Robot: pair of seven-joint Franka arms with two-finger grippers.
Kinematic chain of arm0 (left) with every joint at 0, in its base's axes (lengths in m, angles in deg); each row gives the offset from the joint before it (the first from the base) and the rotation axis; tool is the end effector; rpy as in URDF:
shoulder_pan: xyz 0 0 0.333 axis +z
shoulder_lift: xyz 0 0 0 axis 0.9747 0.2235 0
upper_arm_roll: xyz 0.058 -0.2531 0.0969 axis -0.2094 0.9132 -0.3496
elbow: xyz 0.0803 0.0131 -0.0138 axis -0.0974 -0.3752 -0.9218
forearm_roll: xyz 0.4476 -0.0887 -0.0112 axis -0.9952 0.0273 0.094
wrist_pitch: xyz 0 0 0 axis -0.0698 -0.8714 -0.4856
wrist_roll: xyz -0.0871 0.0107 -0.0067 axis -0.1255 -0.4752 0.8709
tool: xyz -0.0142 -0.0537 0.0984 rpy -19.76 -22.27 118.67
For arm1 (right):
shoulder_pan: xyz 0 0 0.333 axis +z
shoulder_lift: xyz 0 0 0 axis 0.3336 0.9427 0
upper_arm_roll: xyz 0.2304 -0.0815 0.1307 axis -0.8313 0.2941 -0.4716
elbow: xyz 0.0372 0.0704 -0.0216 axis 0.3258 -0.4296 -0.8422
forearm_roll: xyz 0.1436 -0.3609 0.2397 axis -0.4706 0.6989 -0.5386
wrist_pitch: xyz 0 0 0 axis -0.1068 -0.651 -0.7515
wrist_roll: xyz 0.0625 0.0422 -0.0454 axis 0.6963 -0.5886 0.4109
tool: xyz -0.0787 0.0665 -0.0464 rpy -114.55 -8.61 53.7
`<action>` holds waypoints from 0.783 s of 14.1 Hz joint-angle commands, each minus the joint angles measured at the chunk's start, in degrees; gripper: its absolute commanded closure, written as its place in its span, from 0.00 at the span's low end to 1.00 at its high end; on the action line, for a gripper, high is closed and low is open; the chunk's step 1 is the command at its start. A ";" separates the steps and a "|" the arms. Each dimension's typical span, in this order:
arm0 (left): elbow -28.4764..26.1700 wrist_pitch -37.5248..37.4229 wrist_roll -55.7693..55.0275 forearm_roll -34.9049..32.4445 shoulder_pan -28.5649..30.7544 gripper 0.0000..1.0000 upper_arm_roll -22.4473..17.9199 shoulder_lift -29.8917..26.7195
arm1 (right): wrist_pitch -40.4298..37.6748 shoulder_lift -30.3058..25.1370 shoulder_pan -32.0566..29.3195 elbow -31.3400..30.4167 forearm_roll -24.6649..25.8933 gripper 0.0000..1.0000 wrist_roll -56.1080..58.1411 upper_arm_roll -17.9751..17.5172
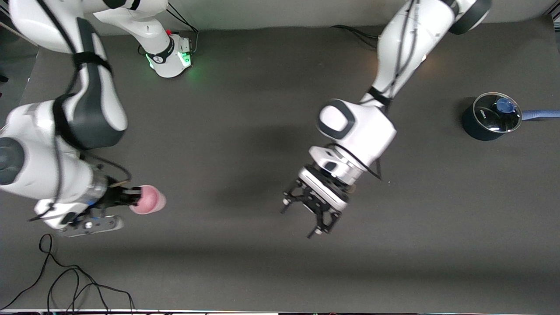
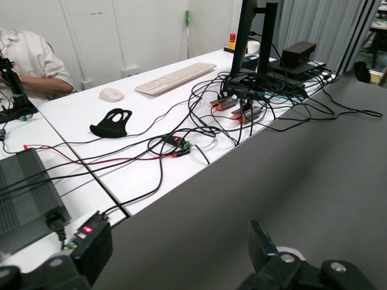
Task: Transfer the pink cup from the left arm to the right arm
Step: 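Open the left gripper and withdraw it while the right gripper pulls away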
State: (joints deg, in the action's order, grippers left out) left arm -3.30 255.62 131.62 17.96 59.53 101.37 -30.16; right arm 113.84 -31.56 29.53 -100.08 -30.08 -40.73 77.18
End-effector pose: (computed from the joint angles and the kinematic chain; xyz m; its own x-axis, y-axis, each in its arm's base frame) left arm 0.6892 -0.3938 0.3233 0.3586 -0.3300 0.8732 -0.7050 -0.7089 0.0216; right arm 0.7480 0.0881 0.4308 0.9870 0.1598 -0.0174 0.1601 -0.9870 0.0127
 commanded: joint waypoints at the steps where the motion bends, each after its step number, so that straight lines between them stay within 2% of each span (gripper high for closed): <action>1: -3.25 -13.01 0.19 -4.43 7.60 0.00 0.21 -4.74 | 0.27 -0.94 -5.28 -1.77 0.68 1.00 9.08 -0.64; 3: -2.90 -22.06 0.28 -8.90 13.84 0.00 0.12 -5.37 | 2.89 -0.85 -9.06 -3.95 0.50 1.00 15.06 -0.64; 7: -0.18 -46.14 0.36 -18.84 27.38 0.00 0.12 -7.47 | 16.67 -1.38 -16.70 -14.22 -0.11 1.00 28.33 -0.72; 9: 1.83 -56.42 0.01 -23.15 32.83 0.00 0.12 -8.79 | 24.76 -0.60 -19.87 -19.15 -4.13 1.00 35.79 -0.64; 11: 5.17 -65.31 -0.34 -29.73 37.05 0.00 0.04 -8.79 | 29.96 3.08 -23.13 -20.93 -10.37 1.00 43.88 -0.72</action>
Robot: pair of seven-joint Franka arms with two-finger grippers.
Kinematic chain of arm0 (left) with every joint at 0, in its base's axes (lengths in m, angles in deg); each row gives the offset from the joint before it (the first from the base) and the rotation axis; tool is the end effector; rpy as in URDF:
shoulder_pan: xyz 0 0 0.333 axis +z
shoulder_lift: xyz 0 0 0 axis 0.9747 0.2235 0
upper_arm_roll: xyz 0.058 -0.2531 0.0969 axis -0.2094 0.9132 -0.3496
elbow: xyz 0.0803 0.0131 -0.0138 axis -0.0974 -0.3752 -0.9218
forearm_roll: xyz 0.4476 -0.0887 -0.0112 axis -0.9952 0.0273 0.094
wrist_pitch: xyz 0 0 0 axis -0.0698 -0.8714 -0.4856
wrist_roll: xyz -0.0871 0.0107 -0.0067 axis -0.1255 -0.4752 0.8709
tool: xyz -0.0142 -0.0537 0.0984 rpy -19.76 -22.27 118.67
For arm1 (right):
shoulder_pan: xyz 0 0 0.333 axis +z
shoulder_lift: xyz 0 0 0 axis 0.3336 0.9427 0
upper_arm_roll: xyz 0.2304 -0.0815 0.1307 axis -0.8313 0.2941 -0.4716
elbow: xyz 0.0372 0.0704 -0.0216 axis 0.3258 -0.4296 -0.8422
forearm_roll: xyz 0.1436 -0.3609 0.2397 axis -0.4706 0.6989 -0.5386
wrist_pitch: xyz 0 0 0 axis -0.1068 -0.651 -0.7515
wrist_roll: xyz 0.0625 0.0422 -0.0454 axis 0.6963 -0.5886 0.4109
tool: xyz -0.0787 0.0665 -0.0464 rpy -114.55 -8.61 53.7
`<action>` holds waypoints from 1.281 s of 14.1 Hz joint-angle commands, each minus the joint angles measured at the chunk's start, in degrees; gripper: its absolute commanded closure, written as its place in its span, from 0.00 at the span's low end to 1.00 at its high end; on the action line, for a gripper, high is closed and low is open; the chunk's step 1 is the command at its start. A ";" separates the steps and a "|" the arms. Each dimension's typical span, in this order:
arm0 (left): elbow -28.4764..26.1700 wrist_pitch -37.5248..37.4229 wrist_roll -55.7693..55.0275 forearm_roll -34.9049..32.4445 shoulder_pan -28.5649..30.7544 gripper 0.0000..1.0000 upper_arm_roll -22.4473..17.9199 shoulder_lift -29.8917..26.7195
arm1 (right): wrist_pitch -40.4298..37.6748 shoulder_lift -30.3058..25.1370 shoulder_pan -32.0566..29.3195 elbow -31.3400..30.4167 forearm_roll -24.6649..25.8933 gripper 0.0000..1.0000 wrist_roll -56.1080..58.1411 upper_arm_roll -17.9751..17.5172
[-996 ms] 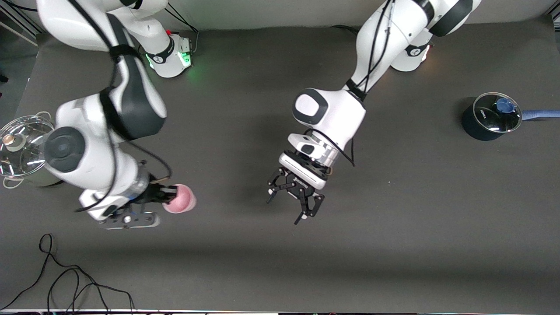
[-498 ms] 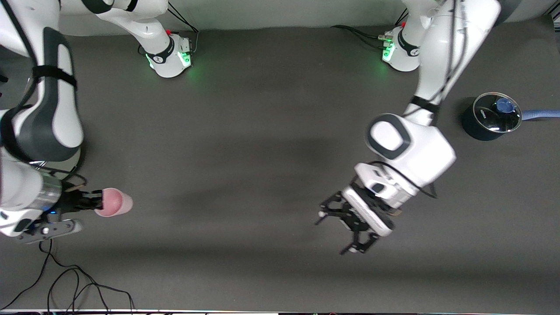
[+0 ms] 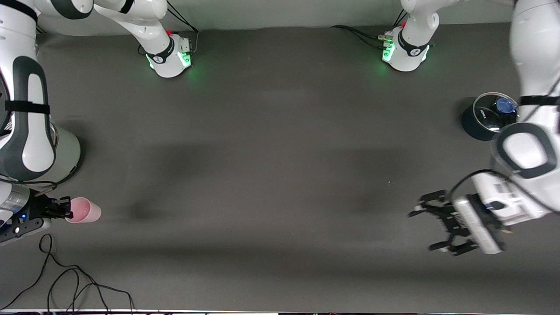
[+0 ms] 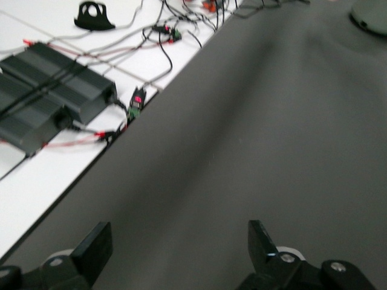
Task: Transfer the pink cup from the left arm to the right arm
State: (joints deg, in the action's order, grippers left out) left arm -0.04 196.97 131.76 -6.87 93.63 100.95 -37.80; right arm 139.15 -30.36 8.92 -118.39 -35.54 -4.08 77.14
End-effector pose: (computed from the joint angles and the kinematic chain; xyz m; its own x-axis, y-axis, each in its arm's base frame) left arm 0.7694 -0.0447 0.3849 0.4308 -0.6389 0.6374 -0.8819 -0.4478 0.1473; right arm 0.7249 -0.1809 0.2827 0.9210 0.3747 0.1067 0.3766 -0.9264 0.0023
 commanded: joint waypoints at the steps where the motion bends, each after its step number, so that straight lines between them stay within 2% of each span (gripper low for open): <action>1: 3.49 -9.92 -0.39 -8.68 4.89 0.00 0.46 -1.15 | 5.62 3.46 -2.79 -2.52 -7.64 1.00 10.13 -0.69; 4: 8.67 -20.55 -1.09 -17.21 8.59 0.00 0.11 -1.41 | 10.11 7.59 -3.58 -2.35 -9.51 1.00 13.06 -0.69; 7: 10.97 -27.34 -3.37 -27.68 8.77 0.00 -0.59 -4.74 | 12.40 9.19 -2.97 -2.17 -9.51 1.00 12.19 -0.86; 11: 10.71 -36.21 -17.75 -29.99 8.77 0.00 -3.75 -9.05 | 13.19 9.98 -2.88 -2.17 -9.51 1.00 11.83 -0.95; 12: 10.71 -38.23 -22.75 -31.12 8.69 0.00 -3.93 -10.02 | 13.19 9.98 -2.88 -2.08 -9.51 0.89 11.83 -0.95; 13: 10.71 -40.17 -28.29 -31.66 8.60 0.00 -3.93 -10.55 | 13.19 9.98 -2.88 -2.08 -9.51 0.18 11.74 -0.95; 14: 10.63 -42.53 -34.26 -31.66 8.34 0.00 -3.85 -11.34 | 13.19 9.98 -2.97 -2.00 -9.42 0.00 11.83 -0.95; 17: 10.10 -45.80 -47.46 -31.66 7.11 0.00 -3.41 -13.01 | 12.93 8.76 -2.53 -1.73 -9.25 0.00 11.48 -0.95; 18: 9.75 -47.38 -51.24 -31.66 5.71 0.00 -3.41 -13.36 | 11.45 6.31 -2.01 -1.82 -8.73 0.00 11.48 -0.78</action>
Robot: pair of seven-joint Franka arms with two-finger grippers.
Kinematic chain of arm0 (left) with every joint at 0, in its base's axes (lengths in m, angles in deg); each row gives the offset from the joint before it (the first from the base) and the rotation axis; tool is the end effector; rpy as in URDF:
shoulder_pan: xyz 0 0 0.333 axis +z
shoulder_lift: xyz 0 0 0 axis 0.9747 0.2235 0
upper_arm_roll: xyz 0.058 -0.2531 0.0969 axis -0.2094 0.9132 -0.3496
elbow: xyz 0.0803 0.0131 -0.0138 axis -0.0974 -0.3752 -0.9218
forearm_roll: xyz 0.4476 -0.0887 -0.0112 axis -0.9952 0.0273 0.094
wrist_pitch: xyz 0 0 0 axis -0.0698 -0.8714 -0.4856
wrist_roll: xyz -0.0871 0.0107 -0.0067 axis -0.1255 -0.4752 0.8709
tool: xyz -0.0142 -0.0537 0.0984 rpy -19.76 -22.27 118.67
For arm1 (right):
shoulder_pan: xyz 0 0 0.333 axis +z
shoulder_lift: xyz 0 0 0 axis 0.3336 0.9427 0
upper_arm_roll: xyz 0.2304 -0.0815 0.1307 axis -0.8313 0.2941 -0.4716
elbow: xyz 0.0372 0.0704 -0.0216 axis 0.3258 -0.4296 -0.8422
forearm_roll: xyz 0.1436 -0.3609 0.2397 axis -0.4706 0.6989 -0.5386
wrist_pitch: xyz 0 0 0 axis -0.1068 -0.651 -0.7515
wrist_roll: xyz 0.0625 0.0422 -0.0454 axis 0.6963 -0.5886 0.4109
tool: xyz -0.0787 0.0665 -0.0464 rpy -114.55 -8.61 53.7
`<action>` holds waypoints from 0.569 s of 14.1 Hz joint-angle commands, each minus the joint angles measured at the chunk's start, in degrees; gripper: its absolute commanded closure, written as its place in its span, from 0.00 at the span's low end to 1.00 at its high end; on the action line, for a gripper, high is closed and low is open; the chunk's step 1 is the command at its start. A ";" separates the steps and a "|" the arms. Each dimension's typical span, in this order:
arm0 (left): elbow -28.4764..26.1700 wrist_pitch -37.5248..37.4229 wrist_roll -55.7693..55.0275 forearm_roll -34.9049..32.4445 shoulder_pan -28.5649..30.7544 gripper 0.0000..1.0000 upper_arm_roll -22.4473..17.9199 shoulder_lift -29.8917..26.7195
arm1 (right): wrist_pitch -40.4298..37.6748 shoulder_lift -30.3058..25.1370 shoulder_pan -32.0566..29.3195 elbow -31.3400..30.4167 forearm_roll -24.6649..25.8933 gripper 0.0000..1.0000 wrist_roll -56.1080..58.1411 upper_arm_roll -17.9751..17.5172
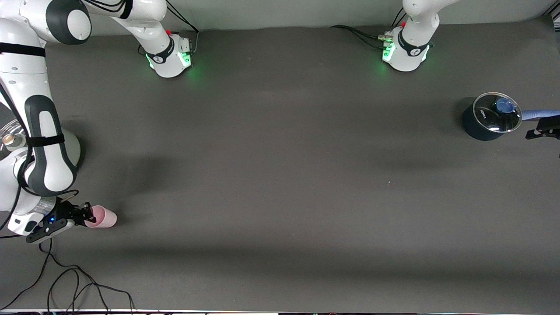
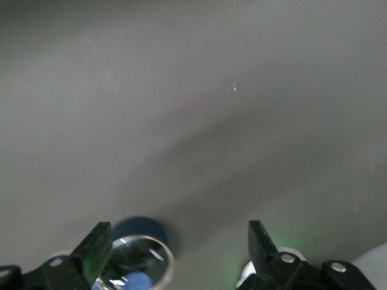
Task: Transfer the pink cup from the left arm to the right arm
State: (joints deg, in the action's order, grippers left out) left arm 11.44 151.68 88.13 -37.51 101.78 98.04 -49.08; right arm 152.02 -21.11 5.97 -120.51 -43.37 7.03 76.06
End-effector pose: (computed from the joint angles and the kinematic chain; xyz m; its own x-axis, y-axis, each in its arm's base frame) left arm 0.6639 0.1077 0.5450 0.9096 -0.3901 -0.1428 -0.3539 -0.9077 0.2255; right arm 0.7129 -0.2070 0.1651 0.8911 0.4138 0.1863 0.4252 -0.9047 -0.0243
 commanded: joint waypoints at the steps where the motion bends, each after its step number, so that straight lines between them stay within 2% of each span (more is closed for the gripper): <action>1: -2.69 -2.28 -10.17 -1.02 -3.58 0.00 -0.50 -2.69 | -3.87 -5.05 1.21 0.30 -0.54 0.00 0.03 0.47; 5: -9.01 -0.45 -18.35 -1.19 -8.07 0.00 -0.50 -6.64 | -15.54 -14.63 1.39 0.82 7.35 0.00 -5.75 1.09; 6: -11.03 1.21 -19.94 -1.37 -9.21 0.00 -0.59 -7.70 | -19.41 -17.44 2.17 1.26 9.81 0.00 -8.73 1.00; 8: -17.43 6.21 -21.10 -1.54 -9.92 0.00 -0.42 -11.55 | -26.80 -22.45 4.64 1.27 11.24 0.00 -17.16 1.09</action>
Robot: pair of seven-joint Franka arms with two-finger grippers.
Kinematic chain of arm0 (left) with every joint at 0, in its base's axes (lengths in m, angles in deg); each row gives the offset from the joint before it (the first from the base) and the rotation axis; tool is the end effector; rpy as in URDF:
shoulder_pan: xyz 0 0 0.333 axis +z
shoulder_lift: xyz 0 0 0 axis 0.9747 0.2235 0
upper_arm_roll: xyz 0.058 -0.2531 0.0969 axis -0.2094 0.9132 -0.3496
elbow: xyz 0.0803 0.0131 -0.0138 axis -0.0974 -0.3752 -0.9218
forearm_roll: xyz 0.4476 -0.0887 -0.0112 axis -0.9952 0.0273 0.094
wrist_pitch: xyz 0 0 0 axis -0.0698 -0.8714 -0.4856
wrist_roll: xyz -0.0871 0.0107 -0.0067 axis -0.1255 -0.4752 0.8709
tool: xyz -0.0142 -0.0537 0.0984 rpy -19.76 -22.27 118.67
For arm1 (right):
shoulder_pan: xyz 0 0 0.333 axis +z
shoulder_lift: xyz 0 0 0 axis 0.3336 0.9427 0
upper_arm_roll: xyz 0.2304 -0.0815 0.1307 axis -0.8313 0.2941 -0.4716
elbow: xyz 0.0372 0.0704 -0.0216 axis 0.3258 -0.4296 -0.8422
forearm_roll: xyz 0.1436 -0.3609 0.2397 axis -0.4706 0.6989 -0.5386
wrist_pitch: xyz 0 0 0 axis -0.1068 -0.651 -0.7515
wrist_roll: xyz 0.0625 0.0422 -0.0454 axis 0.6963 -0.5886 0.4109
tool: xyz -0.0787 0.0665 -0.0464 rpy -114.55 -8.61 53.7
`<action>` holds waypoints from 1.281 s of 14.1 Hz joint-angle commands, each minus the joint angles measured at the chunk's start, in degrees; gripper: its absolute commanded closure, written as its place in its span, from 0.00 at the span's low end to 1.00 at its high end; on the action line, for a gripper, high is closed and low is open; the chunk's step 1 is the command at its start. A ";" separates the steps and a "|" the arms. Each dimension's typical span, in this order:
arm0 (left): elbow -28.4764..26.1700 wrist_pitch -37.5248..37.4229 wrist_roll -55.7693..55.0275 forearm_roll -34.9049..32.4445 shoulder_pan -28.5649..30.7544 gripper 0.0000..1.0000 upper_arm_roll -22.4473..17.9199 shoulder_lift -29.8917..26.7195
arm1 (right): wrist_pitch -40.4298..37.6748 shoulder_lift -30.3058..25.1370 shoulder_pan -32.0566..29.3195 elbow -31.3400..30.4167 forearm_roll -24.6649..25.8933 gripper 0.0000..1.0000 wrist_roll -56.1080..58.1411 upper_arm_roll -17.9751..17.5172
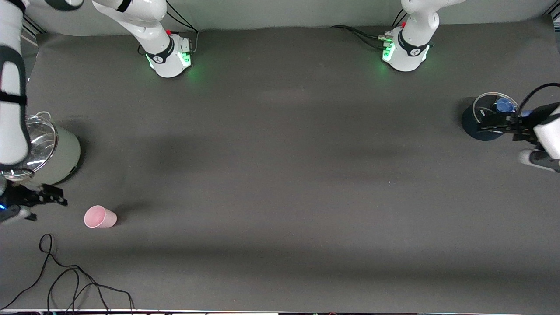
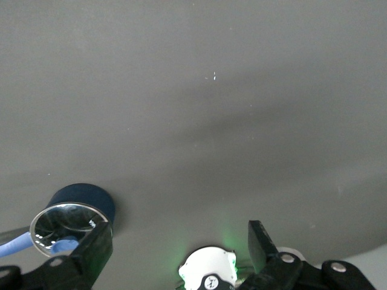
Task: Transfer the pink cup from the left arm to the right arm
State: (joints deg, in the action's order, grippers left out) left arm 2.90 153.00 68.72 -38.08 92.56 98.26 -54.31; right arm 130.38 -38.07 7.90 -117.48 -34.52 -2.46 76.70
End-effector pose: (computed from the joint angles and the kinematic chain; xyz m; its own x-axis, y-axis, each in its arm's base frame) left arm 0.6520 -0.0129 0.5299 0.9404 -0.2274 -0.2529 -0.1983 -0.9707 0.1356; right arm 0.7113 -0.1847 0.3760 0.9073 0.4069 0.1062 0.4091 -0.9125 0.0013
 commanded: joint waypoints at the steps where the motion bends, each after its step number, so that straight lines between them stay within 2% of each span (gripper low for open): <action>1: -12.58 8.06 -1.95 -0.97 -1.14 0.00 -0.37 -8.78 | -8.76 -7.51 3.49 -2.03 2.57 0.00 -10.77 0.46; 3: -20.05 13.95 -3.01 -0.97 -2.20 0.00 -0.37 -13.18 | -12.47 -10.86 5.16 -2.29 3.44 0.00 -14.99 0.55; 4: -21.39 15.02 -3.27 -0.97 -2.38 0.00 -0.28 -14.07 | -14.05 -12.70 6.12 -2.82 4.75 0.00 -17.54 0.46; 9: -21.58 15.73 -7.58 -0.97 -5.10 0.00 -0.28 -13.99 | -15.21 -22.72 10.69 -11.51 5.12 0.00 -28.88 0.37; 15: -21.41 15.21 -7.58 -1.06 -5.72 0.00 -0.37 -14.25 | -15.65 -23.62 11.93 -8.89 5.64 0.00 -35.38 0.29; 16: -21.41 15.03 -7.67 -1.06 -6.76 0.00 -0.81 -14.34 | -15.91 -23.53 11.93 -8.19 7.21 0.00 -37.23 -0.06; 17: -21.41 15.29 -7.67 -2.02 -9.38 0.00 -2.64 -14.43 | -16.70 -23.44 11.24 -7.92 7.57 0.00 -37.60 -0.59; 18: -21.41 15.21 -7.58 -4.29 -14.02 0.00 -6.48 -14.43 | -16.97 -23.18 10.27 -7.40 7.58 0.00 -37.60 -1.29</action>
State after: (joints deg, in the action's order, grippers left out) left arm -17.03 167.51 62.16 -39.22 85.49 97.10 -66.73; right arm 114.23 -61.17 19.45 -125.99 -28.52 -37.75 76.73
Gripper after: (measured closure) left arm 0.000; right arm 0.000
